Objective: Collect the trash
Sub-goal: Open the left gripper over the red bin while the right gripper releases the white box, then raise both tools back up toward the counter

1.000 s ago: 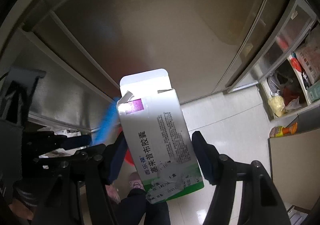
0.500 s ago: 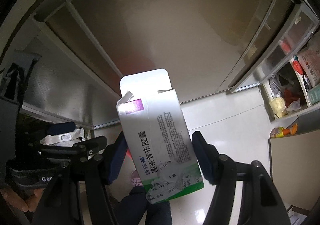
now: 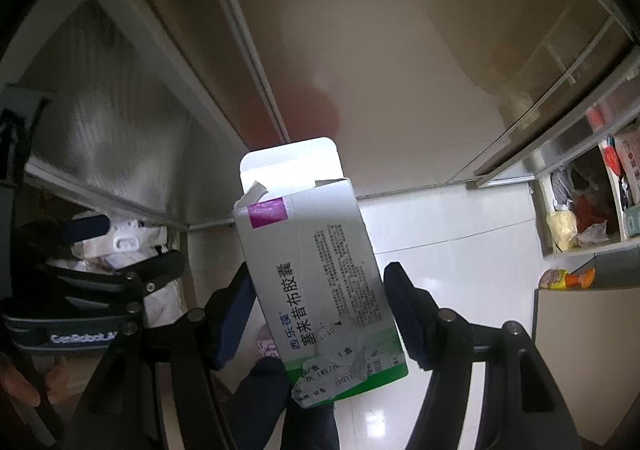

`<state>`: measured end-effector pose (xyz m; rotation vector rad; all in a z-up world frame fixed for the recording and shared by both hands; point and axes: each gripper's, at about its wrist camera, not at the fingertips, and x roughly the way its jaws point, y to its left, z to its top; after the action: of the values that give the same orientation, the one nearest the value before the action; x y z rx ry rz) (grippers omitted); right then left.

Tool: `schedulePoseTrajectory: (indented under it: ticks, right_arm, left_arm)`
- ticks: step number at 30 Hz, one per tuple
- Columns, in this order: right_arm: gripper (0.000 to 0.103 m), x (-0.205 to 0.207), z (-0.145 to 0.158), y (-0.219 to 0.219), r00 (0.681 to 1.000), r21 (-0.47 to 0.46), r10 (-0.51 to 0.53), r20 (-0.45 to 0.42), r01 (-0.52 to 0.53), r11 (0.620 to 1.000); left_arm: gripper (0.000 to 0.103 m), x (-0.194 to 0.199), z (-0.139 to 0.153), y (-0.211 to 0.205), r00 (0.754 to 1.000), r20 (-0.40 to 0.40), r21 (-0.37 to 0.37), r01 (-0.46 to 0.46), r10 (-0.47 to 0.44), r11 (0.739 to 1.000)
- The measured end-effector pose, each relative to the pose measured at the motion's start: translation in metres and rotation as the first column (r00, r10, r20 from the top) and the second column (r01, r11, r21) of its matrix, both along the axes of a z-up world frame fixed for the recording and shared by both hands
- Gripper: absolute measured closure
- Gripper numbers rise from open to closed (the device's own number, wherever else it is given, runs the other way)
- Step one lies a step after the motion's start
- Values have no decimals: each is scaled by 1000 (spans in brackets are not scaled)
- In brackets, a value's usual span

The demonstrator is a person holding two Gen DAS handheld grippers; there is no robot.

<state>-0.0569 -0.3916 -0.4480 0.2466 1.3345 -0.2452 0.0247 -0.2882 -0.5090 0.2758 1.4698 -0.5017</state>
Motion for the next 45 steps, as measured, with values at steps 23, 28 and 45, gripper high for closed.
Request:
schedulePoseTrajectory:
  ticks: [23, 28, 45]
  right_arm:
    - [22, 4, -13, 33, 994, -37, 90, -63, -92, 995]
    - [20, 0, 26, 36, 995, -49, 86, -40, -88, 995]
    - [10, 18, 251, 50, 969, -156, 125, 214, -93, 983]
  left_arm:
    - [1, -6, 1, 41, 998, -9, 12, -70, 70, 998]
    - [1, -9, 55, 41, 997, 38, 7, -66, 65, 998]
    - [1, 4, 305, 55, 937, 325, -73, -111, 129, 991]
